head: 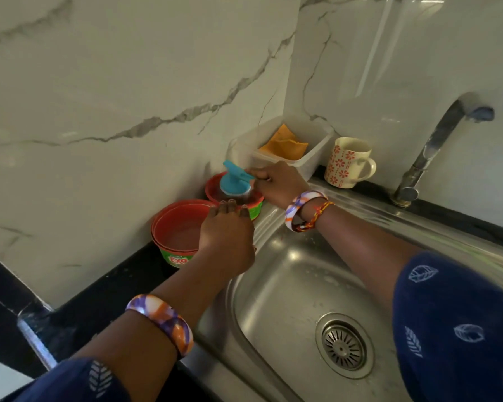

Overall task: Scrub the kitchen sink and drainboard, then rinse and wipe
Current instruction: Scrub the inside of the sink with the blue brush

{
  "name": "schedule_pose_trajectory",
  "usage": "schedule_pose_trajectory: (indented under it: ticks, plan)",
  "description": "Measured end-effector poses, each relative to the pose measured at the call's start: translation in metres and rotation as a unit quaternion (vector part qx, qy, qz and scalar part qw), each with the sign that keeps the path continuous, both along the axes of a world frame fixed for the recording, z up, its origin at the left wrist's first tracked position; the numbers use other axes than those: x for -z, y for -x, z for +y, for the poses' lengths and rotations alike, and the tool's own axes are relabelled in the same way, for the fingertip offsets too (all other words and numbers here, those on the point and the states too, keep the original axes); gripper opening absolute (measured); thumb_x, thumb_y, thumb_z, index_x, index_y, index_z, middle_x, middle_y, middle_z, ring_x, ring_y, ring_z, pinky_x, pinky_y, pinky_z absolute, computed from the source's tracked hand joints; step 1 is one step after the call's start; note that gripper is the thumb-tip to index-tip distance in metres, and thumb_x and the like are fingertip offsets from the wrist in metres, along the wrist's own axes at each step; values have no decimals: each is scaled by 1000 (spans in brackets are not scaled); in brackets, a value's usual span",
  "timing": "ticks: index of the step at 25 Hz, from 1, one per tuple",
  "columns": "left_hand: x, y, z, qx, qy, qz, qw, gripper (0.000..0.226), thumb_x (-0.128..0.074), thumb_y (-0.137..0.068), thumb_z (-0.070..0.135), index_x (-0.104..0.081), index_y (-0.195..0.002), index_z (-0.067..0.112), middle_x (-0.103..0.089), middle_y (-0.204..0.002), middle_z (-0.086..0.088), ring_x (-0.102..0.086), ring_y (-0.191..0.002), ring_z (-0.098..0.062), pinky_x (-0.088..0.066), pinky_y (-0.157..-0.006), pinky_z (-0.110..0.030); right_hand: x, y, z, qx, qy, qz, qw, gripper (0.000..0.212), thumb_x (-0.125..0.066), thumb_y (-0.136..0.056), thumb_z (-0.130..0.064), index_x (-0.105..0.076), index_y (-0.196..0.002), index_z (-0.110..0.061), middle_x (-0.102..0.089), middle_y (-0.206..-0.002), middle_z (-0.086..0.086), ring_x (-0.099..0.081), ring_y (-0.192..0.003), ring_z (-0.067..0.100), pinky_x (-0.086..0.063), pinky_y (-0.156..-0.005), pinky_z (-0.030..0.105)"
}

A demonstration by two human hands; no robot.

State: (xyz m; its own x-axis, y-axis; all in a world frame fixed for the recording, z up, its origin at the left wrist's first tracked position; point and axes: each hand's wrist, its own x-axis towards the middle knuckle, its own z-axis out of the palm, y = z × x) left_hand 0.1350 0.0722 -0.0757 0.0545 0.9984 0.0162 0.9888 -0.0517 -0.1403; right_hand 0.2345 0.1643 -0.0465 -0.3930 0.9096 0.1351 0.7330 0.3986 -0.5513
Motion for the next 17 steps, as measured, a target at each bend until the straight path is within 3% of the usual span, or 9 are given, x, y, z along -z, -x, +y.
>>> schedule_pose_trajectory:
  ticks: [1,3,5,6,8,10,12,14,17]
  plan:
    - [1,-1,-4,17,-21,5,1000,71,-59,-85,37,-33,-141,2,-31,-148,-21,-29,-139,-32,-25,-113,-39,-5,-11,-5,12,9,51,999,37,-47,-94,-14,-58,-129,-19,-69,-87,-2,-56,-70,6,-36,-56,15]
    - [6,-4,-7,125,-124,29,984,55,-70,-68,24,-62,-118,0,-56,-128,-22,-52,-123,-33,-42,-102,-40,-18,-42,-16,28,59,178,982,35,-50,-95,-11,-58,-128,-18,-52,-54,-9,-42,-40,-1,-31,-40,11]
    - [9,-13,-9,278,-192,26,941,32,-56,-67,21,-75,-89,9,-72,-104,-12,-68,-100,-26,-53,-86,-37,-34,-85,-32,41,103,265,958,36,-52,-95,-11,-54,-128,-24,-45,-48,-4,-30,-29,0,-24,-31,11]
    - [12,-18,-8,331,-205,16,921,33,-47,-69,22,-76,-81,12,-74,-96,-7,-71,-90,-23,-56,-81,-35,-41,-109,-40,54,116,277,952,37,-52,-94,-11,-53,-127,-29,-44,-49,-1,-27,-29,0,-21,-31,9]
    - [14,-32,-5,356,-169,-10,919,29,-47,-72,22,-74,-76,15,-74,-88,-4,-71,-78,-25,-57,-70,-33,-50,-162,-58,111,135,241,955,36,-52,-94,-13,-53,-125,-32,-46,-51,-1,-26,-29,1,-21,-30,7]
    - [22,-44,8,324,-117,-24,939,22,-55,-79,21,-71,-93,17,-68,-107,-4,-68,-89,-27,-56,-71,-34,-53,-213,-80,162,147,149,964,36,-53,-94,-13,-55,-126,-28,-49,-53,-1,-29,-29,1,-24,-30,9]
    - [32,-51,31,255,-74,-2,964,33,-50,-88,26,-58,-119,20,-50,-132,-3,-54,-117,-23,-50,-88,-34,-51,-252,-97,179,138,6,974,35,-53,-94,-10,-54,-125,-25,-56,-50,-5,-40,-34,4,-32,-35,7]
    - [38,-55,48,192,-27,42,980,45,-48,-91,32,-45,-133,17,-36,-144,-8,-38,-133,-23,-42,-98,-34,-42,-276,-110,162,117,-188,961,33,-54,-93,-13,-55,-124,-26,-69,-69,-4,-55,-57,4,-42,-52,5]
    - [49,-64,62,117,19,62,991,61,-51,-91,31,-30,-143,7,-23,-152,-16,-23,-141,-29,-31,-109,-40,-8,-290,-123,174,69,-485,854,36,-49,-95,-33,-57,-128,-23,-66,-115,3,-62,-100,21,-44,-79,23]
